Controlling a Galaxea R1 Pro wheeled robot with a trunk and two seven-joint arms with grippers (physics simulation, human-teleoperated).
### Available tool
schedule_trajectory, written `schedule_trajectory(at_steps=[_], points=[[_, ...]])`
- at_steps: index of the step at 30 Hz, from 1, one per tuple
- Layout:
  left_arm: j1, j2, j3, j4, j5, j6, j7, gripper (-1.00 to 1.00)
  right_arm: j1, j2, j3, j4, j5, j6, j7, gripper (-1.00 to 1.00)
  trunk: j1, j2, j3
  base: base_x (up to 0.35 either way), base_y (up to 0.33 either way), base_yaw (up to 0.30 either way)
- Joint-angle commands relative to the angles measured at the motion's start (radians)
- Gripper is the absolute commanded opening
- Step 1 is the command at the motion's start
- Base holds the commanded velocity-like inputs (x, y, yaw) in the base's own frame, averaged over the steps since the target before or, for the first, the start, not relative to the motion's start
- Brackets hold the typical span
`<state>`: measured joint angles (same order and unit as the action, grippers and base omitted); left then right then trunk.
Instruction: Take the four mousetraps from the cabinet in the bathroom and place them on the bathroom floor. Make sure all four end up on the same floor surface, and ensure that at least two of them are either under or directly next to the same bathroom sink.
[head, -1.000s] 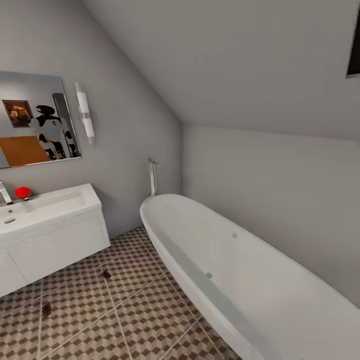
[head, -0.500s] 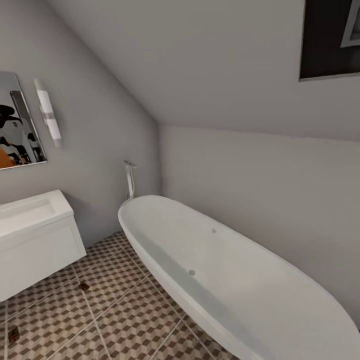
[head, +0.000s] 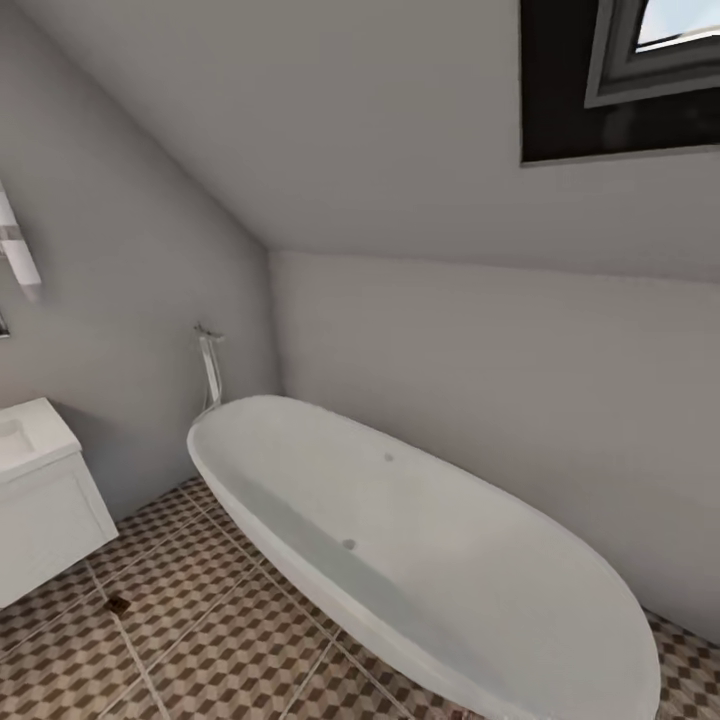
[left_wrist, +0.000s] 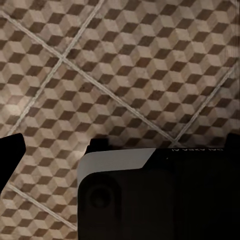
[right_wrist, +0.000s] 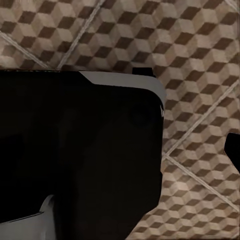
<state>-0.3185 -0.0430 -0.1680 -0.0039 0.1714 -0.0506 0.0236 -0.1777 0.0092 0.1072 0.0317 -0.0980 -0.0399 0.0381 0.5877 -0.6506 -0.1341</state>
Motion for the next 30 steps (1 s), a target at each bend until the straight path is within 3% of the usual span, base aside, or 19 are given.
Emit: schedule_trajectory(at_steps=[1, 30], points=[[-0.001, -0.001, -0.009, 0.001, 0.010, -0.003, 0.002, 1.00, -0.002, 0.000, 0.008, 0.003, -0.011, -0.005, 0.003, 1.00, 0.000, -0.001, -0.002, 0.000, 0.000, -0.300], [-0.001, -0.003, -0.009, 0.001, 0.010, -0.004, 0.002, 1.00, 0.006, -0.002, 0.008, 0.004, -0.016, -0.009, 0.003, 1.00, 0.000, -0.001, -0.002, 0.000, 0.000, -0.300]])
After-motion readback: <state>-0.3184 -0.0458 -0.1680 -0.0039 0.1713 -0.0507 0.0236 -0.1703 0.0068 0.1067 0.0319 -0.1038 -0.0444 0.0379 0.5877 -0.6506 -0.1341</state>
